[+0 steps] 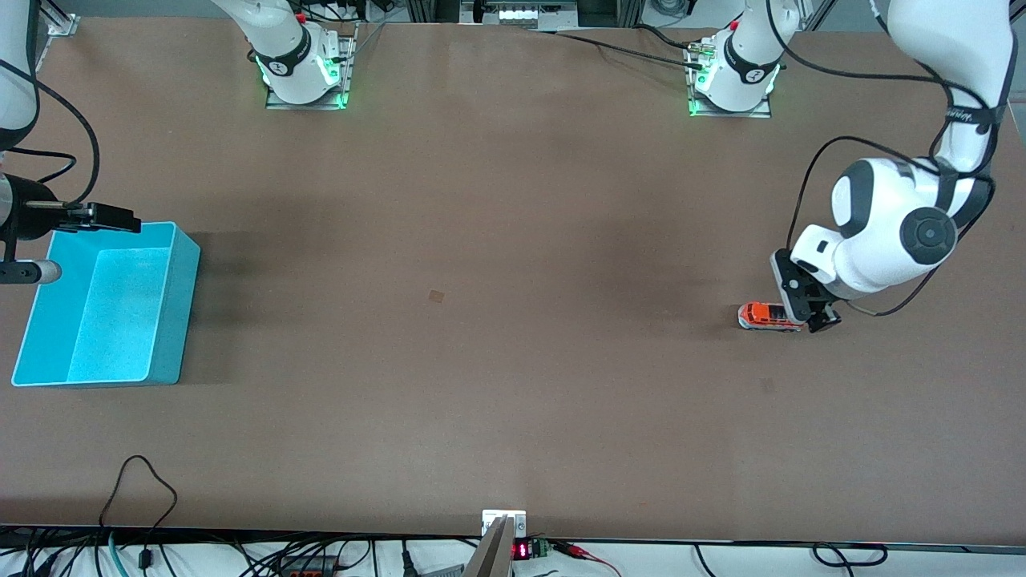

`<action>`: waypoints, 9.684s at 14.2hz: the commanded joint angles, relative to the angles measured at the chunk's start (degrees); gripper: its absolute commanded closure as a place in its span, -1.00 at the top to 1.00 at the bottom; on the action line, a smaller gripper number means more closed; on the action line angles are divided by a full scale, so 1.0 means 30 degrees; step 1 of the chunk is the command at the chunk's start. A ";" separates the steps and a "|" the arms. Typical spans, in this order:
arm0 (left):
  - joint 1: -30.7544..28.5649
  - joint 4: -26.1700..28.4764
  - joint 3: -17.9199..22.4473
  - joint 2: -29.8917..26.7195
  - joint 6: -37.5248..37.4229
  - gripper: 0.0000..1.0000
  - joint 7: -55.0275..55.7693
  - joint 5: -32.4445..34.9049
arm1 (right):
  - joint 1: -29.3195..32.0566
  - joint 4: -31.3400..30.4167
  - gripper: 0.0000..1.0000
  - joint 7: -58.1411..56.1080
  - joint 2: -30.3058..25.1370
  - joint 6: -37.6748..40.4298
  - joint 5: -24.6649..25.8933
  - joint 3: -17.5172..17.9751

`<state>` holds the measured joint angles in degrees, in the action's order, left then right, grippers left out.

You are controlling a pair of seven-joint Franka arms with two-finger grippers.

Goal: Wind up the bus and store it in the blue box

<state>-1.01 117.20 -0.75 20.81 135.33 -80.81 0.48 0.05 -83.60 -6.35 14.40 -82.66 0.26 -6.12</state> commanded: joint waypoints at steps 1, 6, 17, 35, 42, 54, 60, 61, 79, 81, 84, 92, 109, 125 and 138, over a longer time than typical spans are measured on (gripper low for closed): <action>-0.0014 0.0773 -0.0015 0.0531 0.2226 1.00 -0.2004 0.0249 | 0.0188 0.0152 1.00 -0.0139 -0.0113 0.0365 -0.0116 0.0136; -0.0393 0.1509 -0.0015 0.1440 0.4226 0.72 -0.2827 0.0249 | 0.0188 0.0152 1.00 -0.0139 -0.0084 0.0365 -0.0116 0.0136; -0.0570 0.1480 -0.0015 0.1675 0.3408 -0.78 -0.0987 0.0190 | 0.0188 0.0152 1.00 -0.1128 0.0004 0.0511 -0.0146 0.0136; -0.5109 0.0955 0.0102 0.2846 0.3582 -0.76 -0.6398 0.0219 | 0.0247 0.0123 1.00 -0.3860 0.0034 0.0892 -0.0058 0.0078; -0.5844 0.0542 0.0131 0.3199 0.3582 -0.76 -0.7281 0.0220 | 0.0247 0.0123 1.00 -0.3948 0.0034 0.0980 -0.0058 0.0049; -0.6283 -0.0131 0.0102 0.3141 0.3319 1.00 -0.8306 0.0220 | 0.0305 0.0123 1.00 -0.6673 0.0356 0.1156 0.0060 0.0019; -0.6254 -0.0688 -0.0074 0.2615 0.1650 1.00 -0.8043 0.0190 | 0.0364 0.0123 1.00 -0.6702 0.0356 0.1185 0.0060 0.0019; -0.6254 -0.0717 -0.0074 0.2526 0.1416 1.00 -0.7984 0.0190 | 0.0364 0.0123 1.00 -0.6847 0.0356 0.1156 0.0089 0.0019; -0.4206 -0.3113 -0.0220 -0.2455 -0.9680 1.00 0.1941 0.0249 | 0.0334 -0.0052 1.00 -1.2175 0.3607 -0.2680 0.0705 0.0019; -0.3795 -0.3966 -0.0249 -0.2571 -1.1352 1.00 0.3813 0.0802 | 0.0218 -0.1273 1.00 -1.2677 0.3289 -0.4050 0.0791 0.0048; -0.3092 -0.4409 -0.0250 -0.3302 -1.2968 1.00 0.7416 0.0893 | 0.0218 -0.2539 1.00 -1.4574 0.2906 -0.5080 0.0850 0.0107; -0.2826 -0.4409 -0.0220 -0.3510 -1.3411 1.00 0.8481 0.0864 | 0.1412 -0.7695 1.00 -2.0457 0.1323 -1.1522 0.2257 0.1448; -0.2885 -0.4380 -0.0103 -0.3422 -1.3381 1.00 0.8481 0.0893 | 0.2532 -1.0981 1.00 -2.7707 0.3108 -1.7798 0.2257 0.2334; -0.2709 -0.7305 -0.1563 -0.3422 -1.6483 1.00 1.4213 0.0806 | 0.2415 -1.0981 -1.00 -2.8353 0.4692 -1.9733 0.2198 0.2363; -0.0843 -1.0476 -0.2817 -0.3709 -1.6206 1.00 2.6931 0.0688 | 0.2092 -0.8287 -1.00 -1.6612 0.1470 -1.4225 -0.1815 0.2926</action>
<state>-7.23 86.88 -15.51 10.34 83.52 -2.54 1.84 5.78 -109.25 -61.15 19.39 -126.28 -4.30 4.70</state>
